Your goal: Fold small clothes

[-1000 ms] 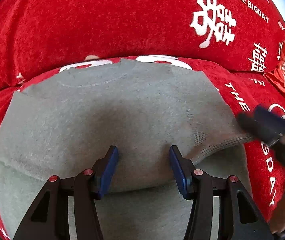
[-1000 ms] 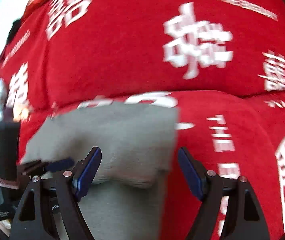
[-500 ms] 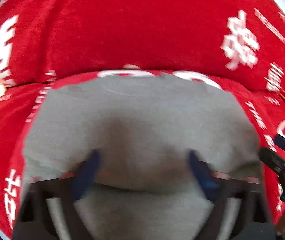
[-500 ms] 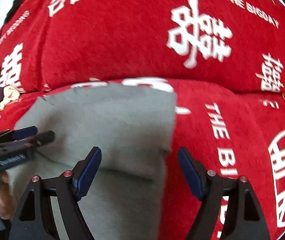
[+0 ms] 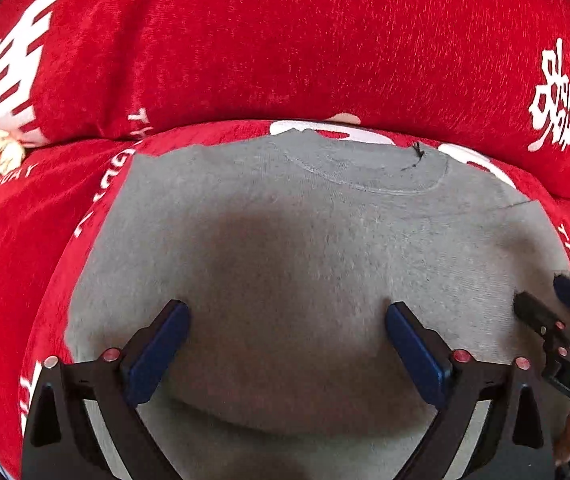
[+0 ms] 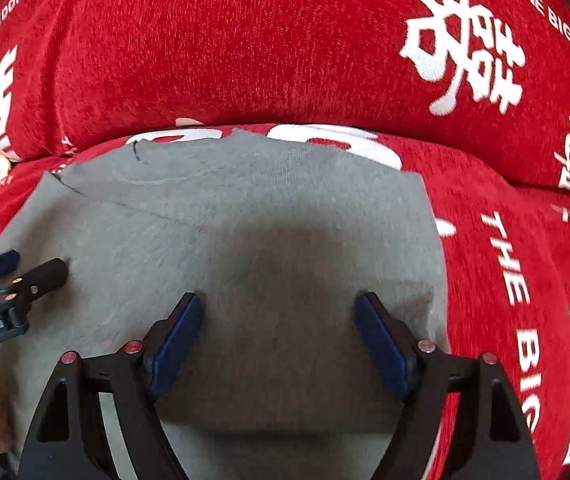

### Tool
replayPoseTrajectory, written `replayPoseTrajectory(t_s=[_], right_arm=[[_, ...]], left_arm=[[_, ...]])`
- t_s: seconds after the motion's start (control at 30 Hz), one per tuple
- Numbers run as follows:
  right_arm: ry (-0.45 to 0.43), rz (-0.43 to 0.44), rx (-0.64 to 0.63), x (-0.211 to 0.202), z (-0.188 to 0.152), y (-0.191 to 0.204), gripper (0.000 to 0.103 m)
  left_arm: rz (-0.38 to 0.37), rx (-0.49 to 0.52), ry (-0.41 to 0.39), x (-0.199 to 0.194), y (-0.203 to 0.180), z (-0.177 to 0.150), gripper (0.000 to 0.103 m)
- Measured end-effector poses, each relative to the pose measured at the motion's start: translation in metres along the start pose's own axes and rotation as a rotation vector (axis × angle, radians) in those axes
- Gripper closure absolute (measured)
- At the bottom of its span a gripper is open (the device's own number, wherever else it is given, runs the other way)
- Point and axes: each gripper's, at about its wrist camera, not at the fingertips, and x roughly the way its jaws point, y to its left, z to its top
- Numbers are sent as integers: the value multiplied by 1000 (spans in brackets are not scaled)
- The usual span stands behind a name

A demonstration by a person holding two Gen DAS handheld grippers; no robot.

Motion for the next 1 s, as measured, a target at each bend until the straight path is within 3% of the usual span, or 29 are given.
replayPoseTrajectory(t_s=[0.2,0.3,0.47,0.53,0.6,0.77,0.9,1.0], right_arm=[[8,-34,10,-10,7,5,17],[-37,-6,11,-26,3,16,17],[-29,32,-44,-32,-11,44,17],[-4,14,-85,-28,-21,53,17],[-38,24,-108,-29,-31,50,17],[-29,-68,-67,-50,-45,29,16],[-44,33,-53,-74,-67,40,16],[-10,93,-131,-71,-90,65,16]], left_arm=[[4,11,-8,-2,3,7,1],[-15,-2,-22,-8,5,4,1],[-9,2,-14,-16,7,-4,1],[31,30,2,-16,7,-12,1],[65,71,19,-14,10,-19,1],[83,62,-26,-44,26,-33,1],[1,113,-45,-68,7,-66,1],[38,221,-49,-67,-19,-96,1]])
